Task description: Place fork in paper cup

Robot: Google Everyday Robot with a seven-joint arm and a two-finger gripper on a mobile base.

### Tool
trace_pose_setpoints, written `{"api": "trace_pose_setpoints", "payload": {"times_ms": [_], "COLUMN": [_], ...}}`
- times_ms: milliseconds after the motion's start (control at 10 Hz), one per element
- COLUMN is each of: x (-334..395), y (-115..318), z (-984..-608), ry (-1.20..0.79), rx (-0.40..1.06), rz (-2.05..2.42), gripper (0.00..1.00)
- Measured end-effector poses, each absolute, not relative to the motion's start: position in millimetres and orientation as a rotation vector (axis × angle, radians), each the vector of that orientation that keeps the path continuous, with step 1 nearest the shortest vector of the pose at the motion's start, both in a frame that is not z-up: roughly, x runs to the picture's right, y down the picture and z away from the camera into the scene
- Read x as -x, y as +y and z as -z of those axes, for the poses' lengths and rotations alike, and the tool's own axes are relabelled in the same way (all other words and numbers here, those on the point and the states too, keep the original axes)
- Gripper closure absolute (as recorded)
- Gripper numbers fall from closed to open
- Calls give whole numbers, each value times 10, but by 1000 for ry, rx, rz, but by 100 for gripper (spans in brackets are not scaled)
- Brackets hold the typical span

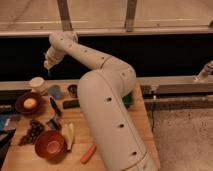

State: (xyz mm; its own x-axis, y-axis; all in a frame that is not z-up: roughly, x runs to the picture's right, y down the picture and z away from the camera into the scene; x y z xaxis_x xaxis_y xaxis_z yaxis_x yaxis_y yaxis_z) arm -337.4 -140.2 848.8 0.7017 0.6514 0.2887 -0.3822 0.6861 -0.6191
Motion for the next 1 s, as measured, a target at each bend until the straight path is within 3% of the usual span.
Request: {"api": "trace_pose_setpoints", "payload": {"times_ms": [1000], "x": [3537], "y": [-1293], "z": [-8565], "ry": [-536], "rx": [592], "rz": [-565], "gripper": [100]}}
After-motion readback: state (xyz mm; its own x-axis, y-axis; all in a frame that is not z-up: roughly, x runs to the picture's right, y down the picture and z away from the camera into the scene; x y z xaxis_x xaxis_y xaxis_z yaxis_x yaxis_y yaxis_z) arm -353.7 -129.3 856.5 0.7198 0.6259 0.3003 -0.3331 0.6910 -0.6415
